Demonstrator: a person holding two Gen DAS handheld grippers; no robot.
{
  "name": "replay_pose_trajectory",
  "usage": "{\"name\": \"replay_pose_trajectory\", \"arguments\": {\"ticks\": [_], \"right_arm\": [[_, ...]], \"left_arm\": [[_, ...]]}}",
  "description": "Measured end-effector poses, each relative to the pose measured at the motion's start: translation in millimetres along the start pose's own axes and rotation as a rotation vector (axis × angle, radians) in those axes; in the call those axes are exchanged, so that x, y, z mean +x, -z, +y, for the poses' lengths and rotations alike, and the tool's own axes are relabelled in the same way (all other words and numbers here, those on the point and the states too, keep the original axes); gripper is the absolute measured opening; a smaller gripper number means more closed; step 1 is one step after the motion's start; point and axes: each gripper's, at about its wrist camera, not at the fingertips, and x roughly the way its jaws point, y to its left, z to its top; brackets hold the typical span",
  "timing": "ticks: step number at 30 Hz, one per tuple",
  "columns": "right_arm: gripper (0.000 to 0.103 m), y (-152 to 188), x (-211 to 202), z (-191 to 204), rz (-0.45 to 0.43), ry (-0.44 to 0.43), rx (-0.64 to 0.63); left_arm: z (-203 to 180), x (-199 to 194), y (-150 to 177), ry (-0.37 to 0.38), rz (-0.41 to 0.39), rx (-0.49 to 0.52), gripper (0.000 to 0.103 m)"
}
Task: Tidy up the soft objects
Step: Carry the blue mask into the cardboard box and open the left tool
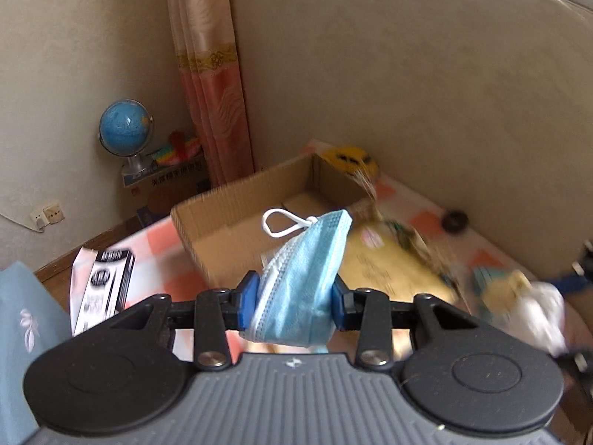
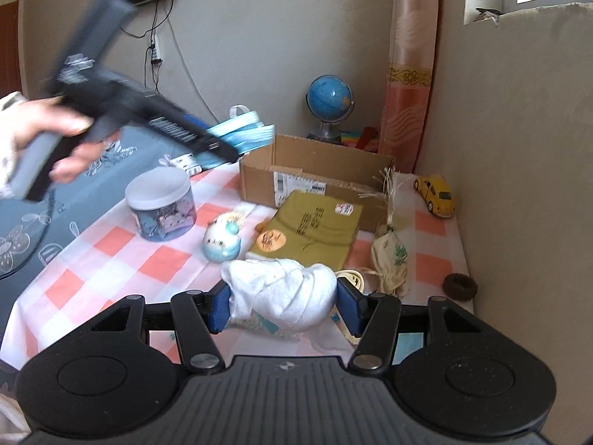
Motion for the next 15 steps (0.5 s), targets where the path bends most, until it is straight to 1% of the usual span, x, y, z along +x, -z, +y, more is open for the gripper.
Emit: {"name": "replay_pose_trajectory", "arguments": {"ticks": [4,7,11,12,13,14,15], "right_arm": [[0.062,-7,0,-5,-0.008,0.009,0.003],[0.062,-10,0,-6,-0.015,0.023,0.003],[0.062,-12,0,-6,-0.016,0.034,-0.004],[0.062,-12,0,-6,-0.015,0.036,-0.003],[0.062,-12,1,-7,-0.014,0.037,-0.004],[0.062,-12,1,-7,-0.013,0.038,-0.005],[0.062,-12,2,-8,-0.011,0.039,-0.004]], "left_arm": [[13,37,-30,-0.032,0.01,0.002,0.038],[24,63,-44,-0.048,0.031,-0.013,0.039],[32,94,-56,-0.126,0.046,-0.017,0.043],[34,99,-57,-0.136,0.049,-0.026,0.045],[38,106,-59,-0.136,0.061,-0.037,0.049],[40,112,-60,-0.132,0.072,-0.042,0.067],[41,115,-60,-0.133,0.075,-0.047,0.08]]}}
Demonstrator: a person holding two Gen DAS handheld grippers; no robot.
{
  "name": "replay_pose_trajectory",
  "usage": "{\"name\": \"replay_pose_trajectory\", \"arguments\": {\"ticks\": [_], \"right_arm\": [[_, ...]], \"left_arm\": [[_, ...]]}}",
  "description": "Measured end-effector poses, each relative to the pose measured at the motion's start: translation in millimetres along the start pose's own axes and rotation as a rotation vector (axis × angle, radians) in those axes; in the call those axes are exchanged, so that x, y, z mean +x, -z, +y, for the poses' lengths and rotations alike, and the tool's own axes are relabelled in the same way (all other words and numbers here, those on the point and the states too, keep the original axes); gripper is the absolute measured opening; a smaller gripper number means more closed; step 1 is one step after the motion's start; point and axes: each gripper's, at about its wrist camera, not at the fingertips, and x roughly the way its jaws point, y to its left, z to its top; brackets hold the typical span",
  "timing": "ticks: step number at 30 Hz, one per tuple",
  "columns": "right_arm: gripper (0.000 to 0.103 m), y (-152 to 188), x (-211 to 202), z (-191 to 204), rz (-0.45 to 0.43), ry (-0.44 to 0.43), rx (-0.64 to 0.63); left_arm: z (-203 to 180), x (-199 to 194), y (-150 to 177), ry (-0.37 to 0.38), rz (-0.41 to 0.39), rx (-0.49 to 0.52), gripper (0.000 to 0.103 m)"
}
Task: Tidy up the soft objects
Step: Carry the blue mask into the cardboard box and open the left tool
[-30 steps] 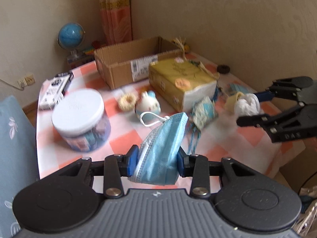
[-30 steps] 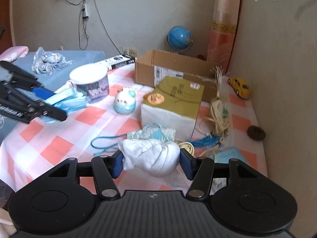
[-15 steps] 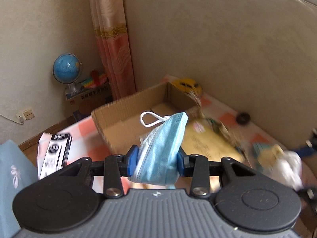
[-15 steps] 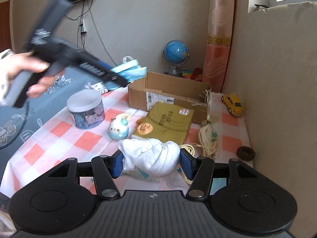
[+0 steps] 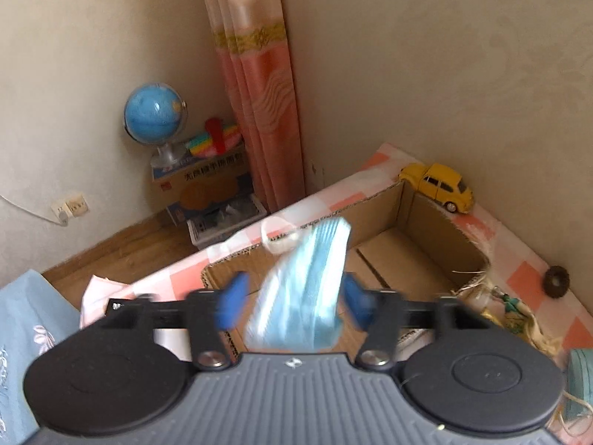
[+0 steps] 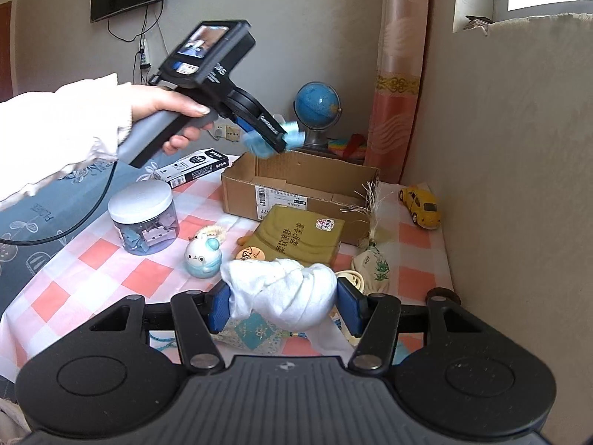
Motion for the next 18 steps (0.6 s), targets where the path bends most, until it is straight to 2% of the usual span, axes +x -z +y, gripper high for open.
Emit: {"name": "replay_pose_trajectory", "arguments": {"ticks": [2,7,11,18], "right_arm": [[0.062,0,2,-1,0.004,0.005,0.003],[0.062,-1,1,-1,0.004,0.005,0.002],[0.062,0,0,0,0.002,-0.015,0.013],[0.062,23,23,18,0.099,-0.051,-0.017]], "left_arm": [[0,3,2,-0.024,-0.019,-0.008,0.086],[4,-4,8,-0.002,-0.013,-0.028,0.086],[-3,-19,16,0.011,-0.025,-0.003,0.089],[-16,-51,39,0.066,-0.033,0.009,0.089]]}}
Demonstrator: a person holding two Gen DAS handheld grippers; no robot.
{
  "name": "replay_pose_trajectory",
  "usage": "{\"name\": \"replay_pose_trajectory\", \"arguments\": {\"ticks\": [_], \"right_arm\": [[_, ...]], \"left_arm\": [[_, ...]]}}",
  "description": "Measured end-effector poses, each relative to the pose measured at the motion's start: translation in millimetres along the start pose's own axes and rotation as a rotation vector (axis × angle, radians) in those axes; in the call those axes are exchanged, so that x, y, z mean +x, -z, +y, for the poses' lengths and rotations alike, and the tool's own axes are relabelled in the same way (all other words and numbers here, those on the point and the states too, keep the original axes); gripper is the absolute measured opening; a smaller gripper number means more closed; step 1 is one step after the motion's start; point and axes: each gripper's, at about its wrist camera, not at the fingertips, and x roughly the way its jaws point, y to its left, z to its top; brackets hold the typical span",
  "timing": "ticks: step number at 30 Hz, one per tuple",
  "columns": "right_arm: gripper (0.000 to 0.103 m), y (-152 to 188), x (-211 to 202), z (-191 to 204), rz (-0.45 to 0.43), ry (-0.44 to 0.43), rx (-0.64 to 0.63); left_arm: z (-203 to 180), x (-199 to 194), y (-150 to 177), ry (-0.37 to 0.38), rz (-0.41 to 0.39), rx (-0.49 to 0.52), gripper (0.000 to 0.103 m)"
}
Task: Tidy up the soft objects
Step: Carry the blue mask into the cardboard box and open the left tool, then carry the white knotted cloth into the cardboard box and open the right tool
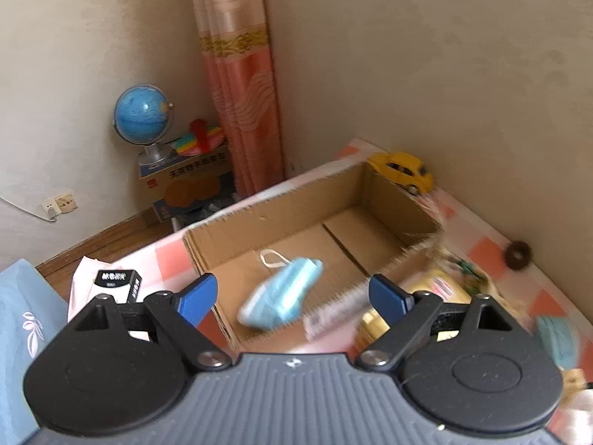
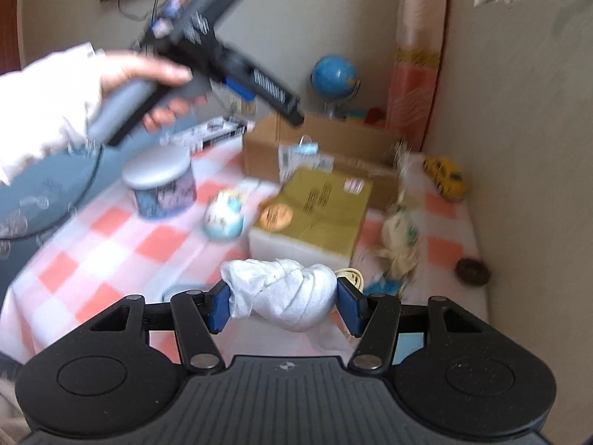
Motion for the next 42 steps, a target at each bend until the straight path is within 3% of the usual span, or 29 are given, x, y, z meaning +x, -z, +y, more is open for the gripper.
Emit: {"name": "replay_pose_trajectory", "arguments": {"ticks": [4,6,20,24,26,27,42], "right_arm": [[0.063,17,18,5,0.069,-0.011,-0.005],[0.069,25,25,6,0.091,-0.005,0.005],[0.079,50,27,15,0.155,0.031,0.047],[0.076,52,27,15,0.147,0.014,0.074],[0.062,49,27,17,0.147,0.015,0.073],[0.06,48,27,18,0.148,0.018,0.066],[0.06,21,-18,20,0.056,0.058,-0.021]], "left_arm": [[-10,-22,17,0.043,-0.009,0.006,0.089],[-14,-32,24,0.062,-0.012,0.008,0.089],[-32,-75,76,0.138,-0.026,-0.002,0.09],[-33,-80,80,0.143,-0.032,-0.003,0.09],[-34,-82,82,0.145,-0.032,0.0,0.09],[-36,-84,84,0.146,-0.031,0.002,0.09],[-49,-94,124,0.151,0.013,0.049,0.09]]}}
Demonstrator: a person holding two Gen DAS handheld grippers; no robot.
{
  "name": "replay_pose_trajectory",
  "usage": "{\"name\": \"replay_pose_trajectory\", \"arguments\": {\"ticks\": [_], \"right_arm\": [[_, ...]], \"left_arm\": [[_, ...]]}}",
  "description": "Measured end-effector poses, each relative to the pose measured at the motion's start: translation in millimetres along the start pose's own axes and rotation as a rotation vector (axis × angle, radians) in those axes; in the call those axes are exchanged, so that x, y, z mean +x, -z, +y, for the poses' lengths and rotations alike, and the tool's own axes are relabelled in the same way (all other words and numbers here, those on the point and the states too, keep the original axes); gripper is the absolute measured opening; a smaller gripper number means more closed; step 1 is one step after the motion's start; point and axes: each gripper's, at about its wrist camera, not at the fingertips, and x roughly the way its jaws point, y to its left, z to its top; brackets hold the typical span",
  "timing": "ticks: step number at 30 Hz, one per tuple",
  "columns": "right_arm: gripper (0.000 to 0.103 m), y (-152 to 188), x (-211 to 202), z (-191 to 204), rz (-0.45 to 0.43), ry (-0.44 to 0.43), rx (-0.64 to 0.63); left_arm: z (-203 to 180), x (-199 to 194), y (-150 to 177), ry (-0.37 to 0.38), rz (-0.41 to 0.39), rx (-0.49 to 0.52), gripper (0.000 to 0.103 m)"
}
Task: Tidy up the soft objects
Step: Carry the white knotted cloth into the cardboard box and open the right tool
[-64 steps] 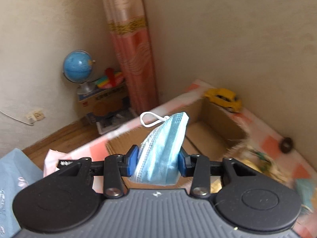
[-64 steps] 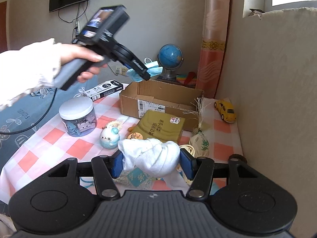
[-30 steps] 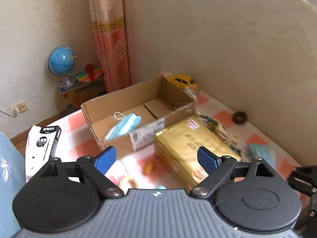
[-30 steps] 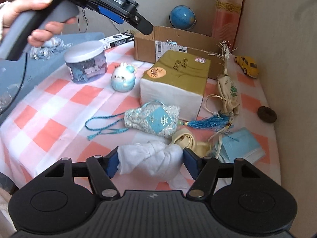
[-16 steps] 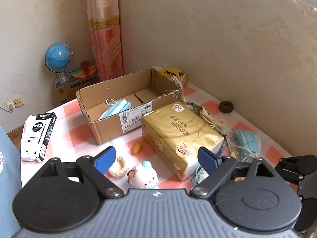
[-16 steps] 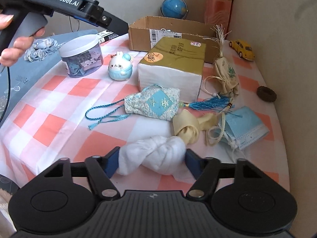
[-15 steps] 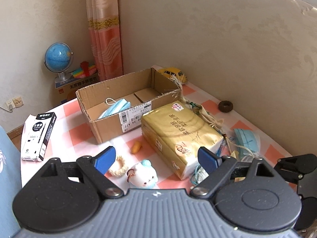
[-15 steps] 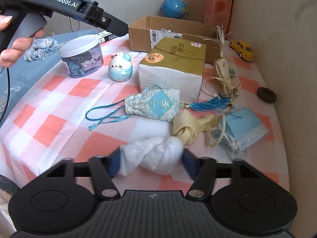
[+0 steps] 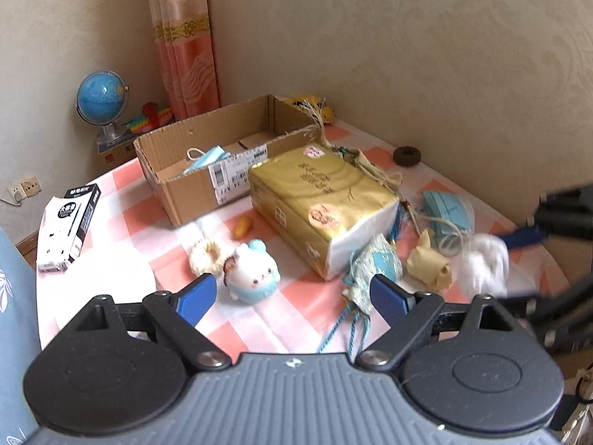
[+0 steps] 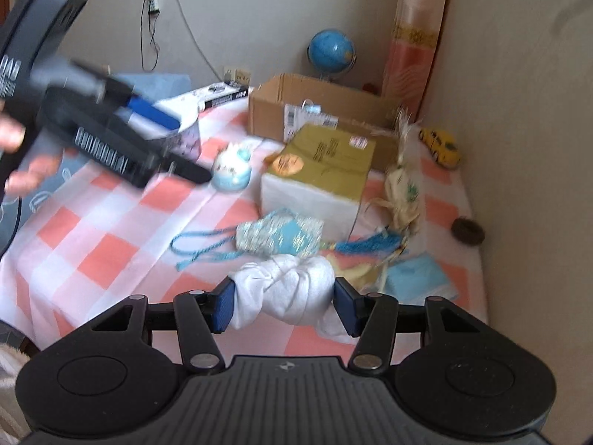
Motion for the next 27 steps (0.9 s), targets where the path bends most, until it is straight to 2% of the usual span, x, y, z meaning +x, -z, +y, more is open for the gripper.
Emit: {"name": "replay_pose_trajectory", "arguments": {"ticks": [6,11,14,18,22,24,25,26,27], "right_arm": [[0.06,-32,0,-18,-0.071,0.027,0.011],[0.06,-75,16,-35,-0.119,0.039,0.017],[0.06,-110,34,-47,-0.147,0.039,0.015],[0.06,-157,68,-58,-0.17,0.052,-0.002],[0.061,-202,107,-68,-0.175,0.062,-0.005],[0.07,-217,127,-75,-0.178,0.079,0.009],[0.08,-221,135,-78,-0.164,0.075,0.017],[0.086,-224,140,-81,-0.154,0.075,0.032],[0.089,-224,143,-83,-0.152,0.076,0.049]], "left_arm": [[-10,-3,13,-0.061,0.002,0.028,0.09],[-15,-7,23,-0.099,-0.012,0.027,0.09],[-17,-10,27,-0.118,-0.031,0.009,0.091],[-12,-11,31,-0.107,-0.047,-0.057,0.094],[-3,-8,37,-0.105,-0.034,-0.118,0.094],[2,-6,40,-0.123,-0.022,-0.138,0.094],[4,-6,41,-0.129,-0.019,-0.146,0.094],[6,-6,43,-0.135,-0.017,-0.154,0.094],[8,-7,45,-0.139,-0.017,-0.162,0.094]]}}
